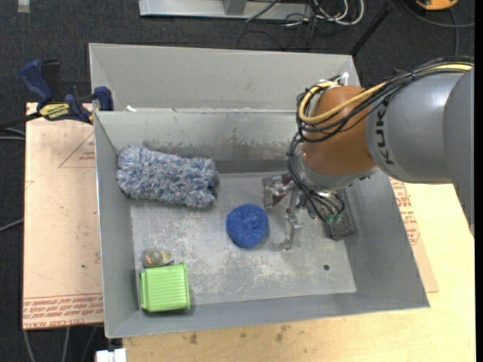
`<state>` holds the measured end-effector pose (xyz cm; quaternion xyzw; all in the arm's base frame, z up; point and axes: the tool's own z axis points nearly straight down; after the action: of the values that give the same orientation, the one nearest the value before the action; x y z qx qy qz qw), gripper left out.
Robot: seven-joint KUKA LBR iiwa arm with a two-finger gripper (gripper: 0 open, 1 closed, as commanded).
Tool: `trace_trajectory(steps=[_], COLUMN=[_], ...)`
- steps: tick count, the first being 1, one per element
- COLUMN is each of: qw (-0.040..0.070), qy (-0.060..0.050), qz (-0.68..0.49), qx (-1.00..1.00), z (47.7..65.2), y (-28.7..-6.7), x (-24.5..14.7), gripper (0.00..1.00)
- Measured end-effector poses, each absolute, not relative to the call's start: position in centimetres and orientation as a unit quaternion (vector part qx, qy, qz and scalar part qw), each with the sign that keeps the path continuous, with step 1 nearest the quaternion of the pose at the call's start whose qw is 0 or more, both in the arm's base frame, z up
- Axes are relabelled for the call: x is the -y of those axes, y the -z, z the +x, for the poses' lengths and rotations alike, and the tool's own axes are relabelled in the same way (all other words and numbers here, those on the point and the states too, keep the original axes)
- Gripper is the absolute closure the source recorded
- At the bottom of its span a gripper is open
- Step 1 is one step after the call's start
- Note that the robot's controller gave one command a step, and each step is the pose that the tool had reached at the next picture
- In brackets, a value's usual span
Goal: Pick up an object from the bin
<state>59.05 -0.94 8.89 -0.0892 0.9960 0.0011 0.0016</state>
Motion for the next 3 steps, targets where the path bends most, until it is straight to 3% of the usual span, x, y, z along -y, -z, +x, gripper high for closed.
trace_trajectory(steps=[1, 2, 3], qw=[-0.001, 0.001, 0.001], qy=[-0.001, -0.001, -0.001], qz=[-0.101, -0.189, -0.189], qx=[-0.995, -0.982, -0.982], z=[61.5, 58.5, 58.5], y=[-7.4, -7.1, -7.0], x=[0.7, -3.8, -3.8], gripper=[0.00, 1.00, 0.00])
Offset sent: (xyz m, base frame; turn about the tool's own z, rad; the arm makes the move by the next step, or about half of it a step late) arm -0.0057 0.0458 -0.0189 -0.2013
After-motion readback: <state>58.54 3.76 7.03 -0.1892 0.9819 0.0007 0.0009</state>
